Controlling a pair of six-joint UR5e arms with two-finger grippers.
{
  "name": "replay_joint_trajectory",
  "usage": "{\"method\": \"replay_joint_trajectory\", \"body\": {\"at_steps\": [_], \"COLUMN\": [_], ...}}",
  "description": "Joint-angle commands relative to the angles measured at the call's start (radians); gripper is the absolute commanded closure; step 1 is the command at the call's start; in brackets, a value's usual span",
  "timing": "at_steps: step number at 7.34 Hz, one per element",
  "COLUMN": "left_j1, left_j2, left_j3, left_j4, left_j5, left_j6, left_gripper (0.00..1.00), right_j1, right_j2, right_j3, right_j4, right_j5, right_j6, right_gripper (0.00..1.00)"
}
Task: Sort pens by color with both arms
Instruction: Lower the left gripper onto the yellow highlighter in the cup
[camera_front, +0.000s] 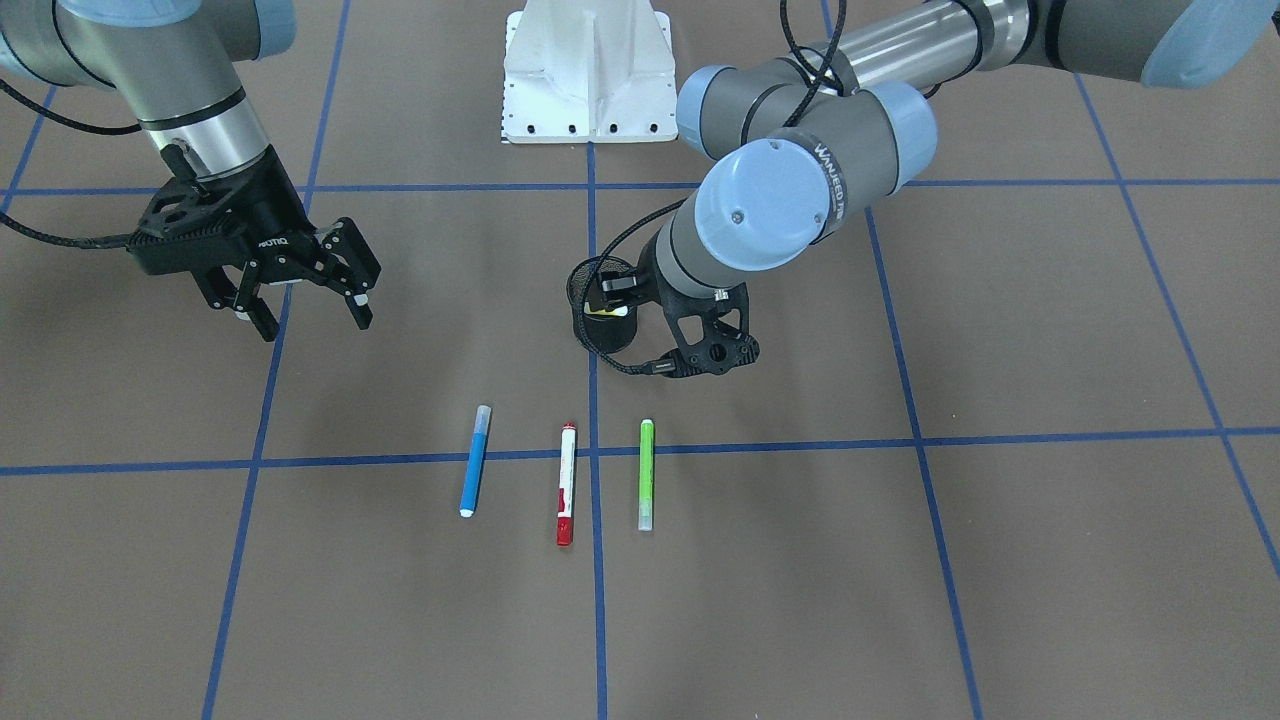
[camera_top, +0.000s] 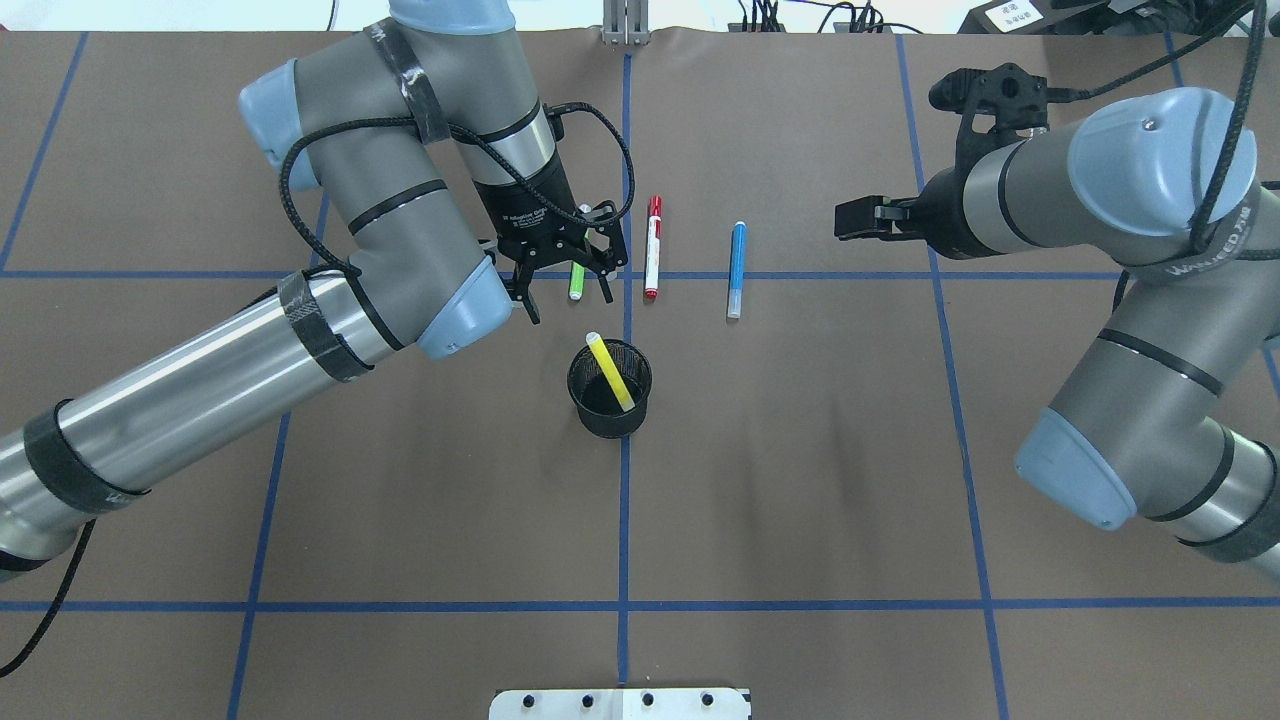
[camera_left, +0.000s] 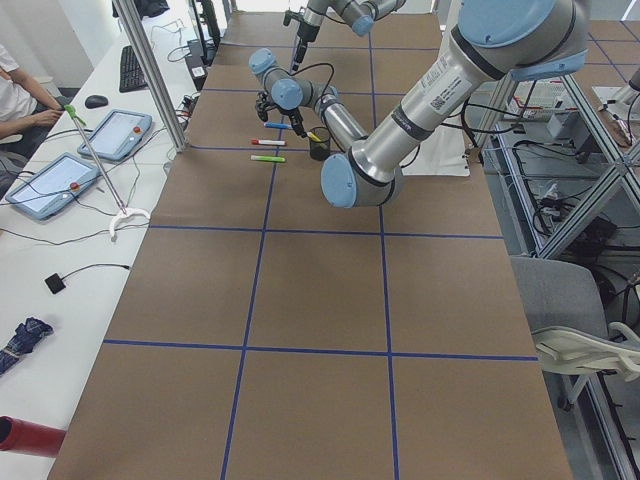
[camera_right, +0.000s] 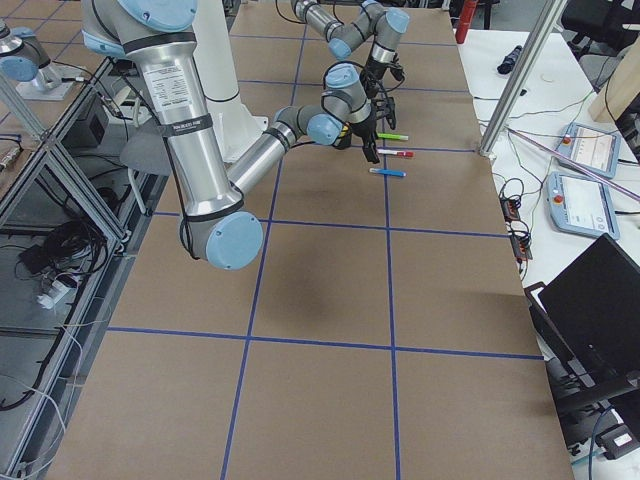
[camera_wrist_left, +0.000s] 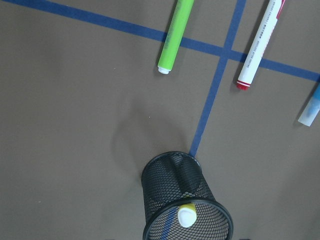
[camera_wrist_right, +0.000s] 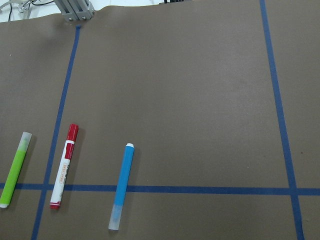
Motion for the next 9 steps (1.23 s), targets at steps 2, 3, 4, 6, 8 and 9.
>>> {"method": "replay_joint_trajectory", "body": {"at_steps": [2, 3, 4, 6, 8, 9], "left_j1": [0.036, 0.038, 0.038, 0.046, 0.046, 0.046], "left_j2": [-0.009, -0.015, -0.022, -0.030, -0.036, -0.036], "left_j3": [0.022, 0.025, 0.038, 0.052, 0.080, 0.082], "left_j4": [-0.015, -0.017, -0.017, -0.018, -0.049, -0.050], "left_j5": [0.001, 0.001, 0.001, 0.004, 0.007, 0.008], "left_j6": [-0.058, -0.061, -0.060, -0.060, -0.061, -0.060], "left_gripper": [0.29, 0.31, 0.32, 0.35, 0.35, 0.35], "right_j1": [0.000, 0.000, 0.000, 0.000, 0.000, 0.000], "right_j2": [-0.001, -0.002, -0.007, -0.007, -0.007, -0.007], "right_j3": [-0.001, -0.001, -0.001, -0.001, 0.001, -0.001], "right_j4": [0.000, 0.000, 0.002, 0.002, 0.002, 0.002], "right_j5": [0.000, 0.000, -0.001, -0.001, -0.001, -0.003], "right_j6": [-0.001, -0.001, -0.001, -0.001, -0.001, -0.001], "right_gripper": [0.02, 0.02, 0.02, 0.02, 0.02, 0.02]}}
